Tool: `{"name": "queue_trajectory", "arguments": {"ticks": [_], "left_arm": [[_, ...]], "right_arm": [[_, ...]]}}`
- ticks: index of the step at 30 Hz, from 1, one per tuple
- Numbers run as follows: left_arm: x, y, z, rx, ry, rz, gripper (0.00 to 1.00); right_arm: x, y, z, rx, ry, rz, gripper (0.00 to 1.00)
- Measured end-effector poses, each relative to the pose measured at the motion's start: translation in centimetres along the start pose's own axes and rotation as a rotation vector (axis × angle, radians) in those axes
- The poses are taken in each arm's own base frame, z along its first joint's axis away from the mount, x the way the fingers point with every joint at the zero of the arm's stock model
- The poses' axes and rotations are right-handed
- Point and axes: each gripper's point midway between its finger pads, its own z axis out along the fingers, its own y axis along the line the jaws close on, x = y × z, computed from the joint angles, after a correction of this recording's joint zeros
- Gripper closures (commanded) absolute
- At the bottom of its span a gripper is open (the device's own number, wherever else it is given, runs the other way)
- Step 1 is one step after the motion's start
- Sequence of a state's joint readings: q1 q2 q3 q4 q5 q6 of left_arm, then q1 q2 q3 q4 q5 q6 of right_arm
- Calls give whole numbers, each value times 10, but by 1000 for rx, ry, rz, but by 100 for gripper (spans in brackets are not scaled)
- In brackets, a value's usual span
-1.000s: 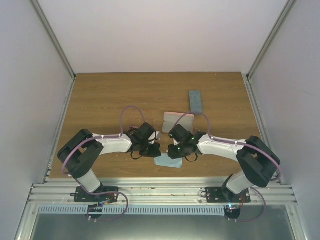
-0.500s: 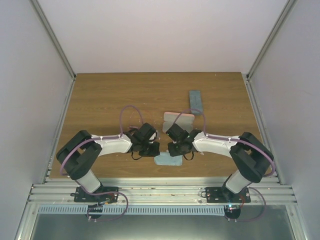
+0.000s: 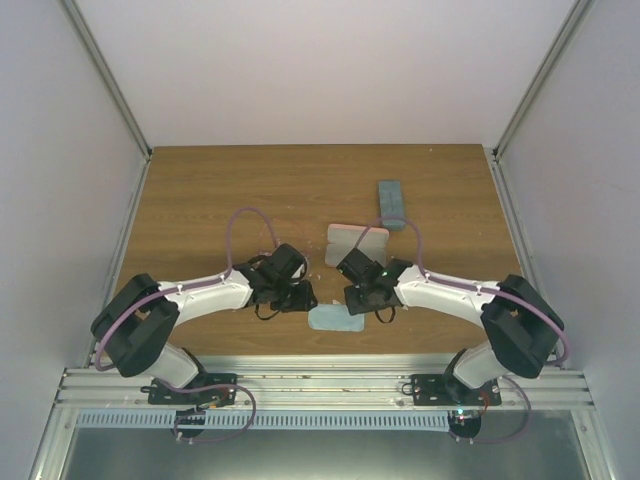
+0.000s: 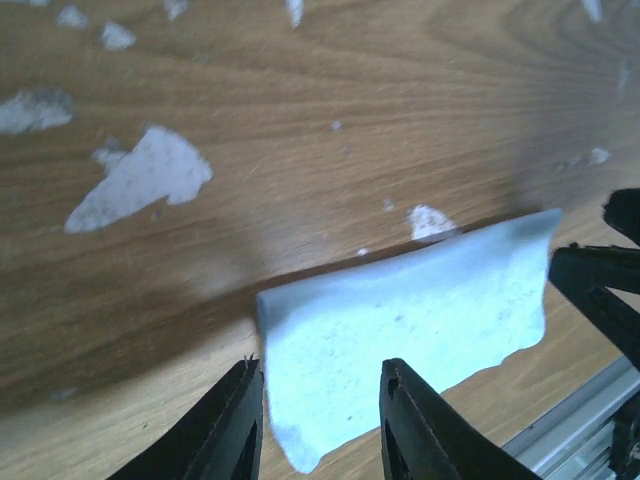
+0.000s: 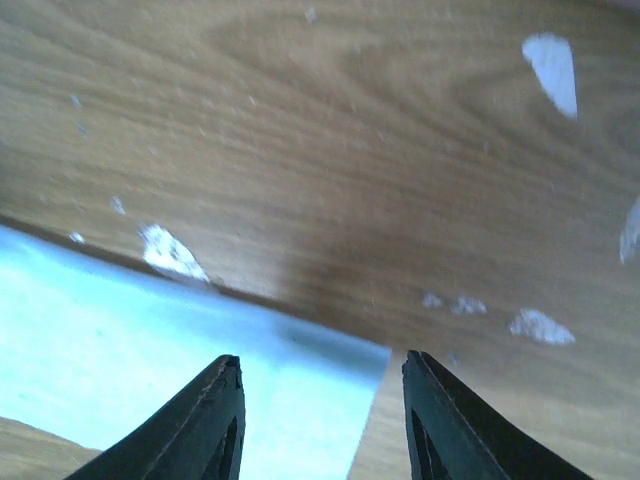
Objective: Organize the sunglasses
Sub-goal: Fold the glasses cleaning cloth at the center of the board, then pick up the glasses cleaning cloth from the center of the board.
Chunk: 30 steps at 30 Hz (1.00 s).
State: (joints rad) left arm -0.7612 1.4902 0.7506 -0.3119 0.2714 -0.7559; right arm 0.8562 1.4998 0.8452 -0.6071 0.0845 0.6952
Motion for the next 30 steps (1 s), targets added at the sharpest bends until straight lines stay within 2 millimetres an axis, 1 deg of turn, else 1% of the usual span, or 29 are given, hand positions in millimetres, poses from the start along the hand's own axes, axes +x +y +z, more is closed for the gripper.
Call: {"name": "queue_trajectory", "arguments": {"ticks": [4, 8, 10, 16, 19, 24, 30], "left_arm": [[12, 11, 3, -29, 34, -33, 65], [20, 16, 6, -41, 55, -52, 67], [22, 15, 7, -40, 63, -56, 68], [26, 18, 12, -48, 87, -66, 69], [26, 18, 13, -47, 89, -66, 69], [24, 15, 16, -34, 94, -65, 70], [22, 10, 20, -12, 99, -62, 73]], "right_arm": [[20, -6, 1, 22, 50, 15, 64], [42, -9, 7, 16, 110, 15, 66], [49, -10, 10, 15, 131, 15, 67], [47, -6, 12, -7, 126, 15, 74], [46, -3, 13, -20, 124, 15, 79], [43, 0, 15, -31, 116, 19, 85], [42, 1, 16, -31, 112, 22, 90]]}}
